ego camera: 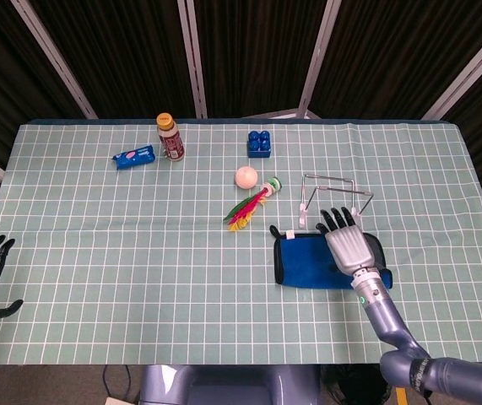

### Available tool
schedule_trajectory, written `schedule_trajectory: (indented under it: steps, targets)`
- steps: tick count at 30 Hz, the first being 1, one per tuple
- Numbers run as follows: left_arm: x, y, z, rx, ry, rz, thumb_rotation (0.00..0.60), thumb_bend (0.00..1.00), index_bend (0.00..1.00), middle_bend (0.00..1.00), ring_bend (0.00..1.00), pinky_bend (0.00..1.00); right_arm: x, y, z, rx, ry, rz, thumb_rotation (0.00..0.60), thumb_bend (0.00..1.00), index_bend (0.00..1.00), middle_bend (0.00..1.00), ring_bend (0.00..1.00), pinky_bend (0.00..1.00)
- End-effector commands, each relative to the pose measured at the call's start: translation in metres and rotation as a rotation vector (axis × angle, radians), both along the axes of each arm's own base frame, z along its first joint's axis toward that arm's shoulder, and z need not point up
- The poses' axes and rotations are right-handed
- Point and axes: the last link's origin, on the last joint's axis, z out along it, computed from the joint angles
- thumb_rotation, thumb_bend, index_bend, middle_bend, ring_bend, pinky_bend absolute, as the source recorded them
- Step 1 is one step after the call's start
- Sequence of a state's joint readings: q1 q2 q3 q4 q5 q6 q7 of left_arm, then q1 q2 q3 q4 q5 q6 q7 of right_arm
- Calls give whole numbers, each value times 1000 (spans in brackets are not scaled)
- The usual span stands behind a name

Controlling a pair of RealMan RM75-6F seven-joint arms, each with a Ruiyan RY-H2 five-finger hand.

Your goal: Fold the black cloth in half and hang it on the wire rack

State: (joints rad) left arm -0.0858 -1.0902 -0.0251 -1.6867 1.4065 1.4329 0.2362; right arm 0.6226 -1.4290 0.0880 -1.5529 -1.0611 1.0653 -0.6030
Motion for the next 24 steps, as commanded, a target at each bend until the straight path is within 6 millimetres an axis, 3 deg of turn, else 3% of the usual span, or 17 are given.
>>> schedule_trajectory:
  steps: [1, 5, 10, 24]
  targets:
    - [1, -1, 1, 2, -4, -4, 600, 0, 0, 0, 0, 0, -11, 27, 17, 27, 14, 18, 600, 0, 276, 31, 0, 0]
    - [4, -3, 3, 7, -12, -16, 600, 0, 0, 0, 0, 0, -29, 47, 26, 35, 51, 45, 600, 5, 326, 31, 0, 0]
    - [5, -5, 3, 5, -14, -23, 600, 0, 0, 0, 0, 0, -51, 57, 27, 19, 119, 101, 600, 59, 351, 34, 0, 0]
    - [4, -4, 2, 4, -9, -15, 600, 0, 0, 0, 0, 0, -76, 55, 7, -7, 287, 267, 600, 141, 399, 53, 0, 0]
